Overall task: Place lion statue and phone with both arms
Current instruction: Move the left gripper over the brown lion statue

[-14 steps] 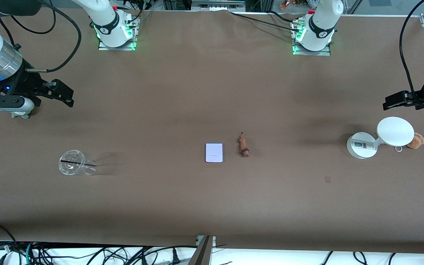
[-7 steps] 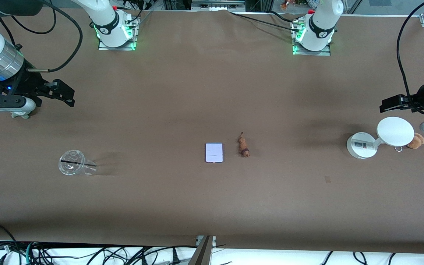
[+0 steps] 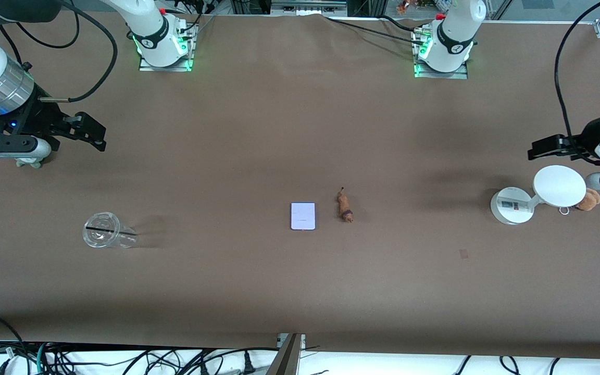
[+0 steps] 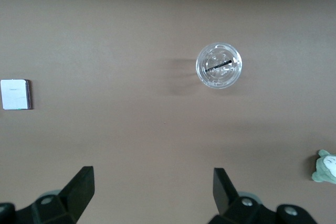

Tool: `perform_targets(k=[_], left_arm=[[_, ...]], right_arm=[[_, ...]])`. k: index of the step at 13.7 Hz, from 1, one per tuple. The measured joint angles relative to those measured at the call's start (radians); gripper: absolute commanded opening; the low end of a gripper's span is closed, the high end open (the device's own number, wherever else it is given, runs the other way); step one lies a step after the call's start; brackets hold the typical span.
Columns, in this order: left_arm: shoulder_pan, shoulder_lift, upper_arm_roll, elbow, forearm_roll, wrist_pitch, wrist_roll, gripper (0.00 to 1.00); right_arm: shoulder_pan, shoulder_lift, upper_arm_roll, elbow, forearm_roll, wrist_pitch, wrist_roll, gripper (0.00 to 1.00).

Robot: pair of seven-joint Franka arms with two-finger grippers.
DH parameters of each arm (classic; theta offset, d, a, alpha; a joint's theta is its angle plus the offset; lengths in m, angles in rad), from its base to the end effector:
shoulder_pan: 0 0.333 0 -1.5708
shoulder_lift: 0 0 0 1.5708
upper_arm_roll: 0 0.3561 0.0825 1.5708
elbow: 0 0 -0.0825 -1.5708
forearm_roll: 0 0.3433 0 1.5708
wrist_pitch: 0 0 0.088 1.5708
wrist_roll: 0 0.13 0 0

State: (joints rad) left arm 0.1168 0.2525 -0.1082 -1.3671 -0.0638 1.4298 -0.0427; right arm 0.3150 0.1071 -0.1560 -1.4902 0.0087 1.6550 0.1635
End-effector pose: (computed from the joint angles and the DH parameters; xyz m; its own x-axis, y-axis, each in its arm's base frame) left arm 0.5773 0.0046 0.5798 0.9809 0.0403 -0.1904 0.0569 -0.9950 0.0825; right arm 0.5523 0.0951 0.6276 0.9982 -0.0037 0.0595 -0.0036 -1.0000 -0.0018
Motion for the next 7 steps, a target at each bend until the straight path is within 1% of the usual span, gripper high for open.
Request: perform_targets(k=[2,7], left_arm=[[-0.052,0.026,-0.004,0.0,-0.028,0.031,-0.064,1.0],[-0.29,0.148,-0.014,0.0,-0.03,0.242,-0.344,1.0]], right_arm=[[0.0,0.0,0.0,0.0,0.0,0.0,0.0,1.0],[0.001,0.0,0.0,0.0,0.0,0.0,0.0,1.0]])
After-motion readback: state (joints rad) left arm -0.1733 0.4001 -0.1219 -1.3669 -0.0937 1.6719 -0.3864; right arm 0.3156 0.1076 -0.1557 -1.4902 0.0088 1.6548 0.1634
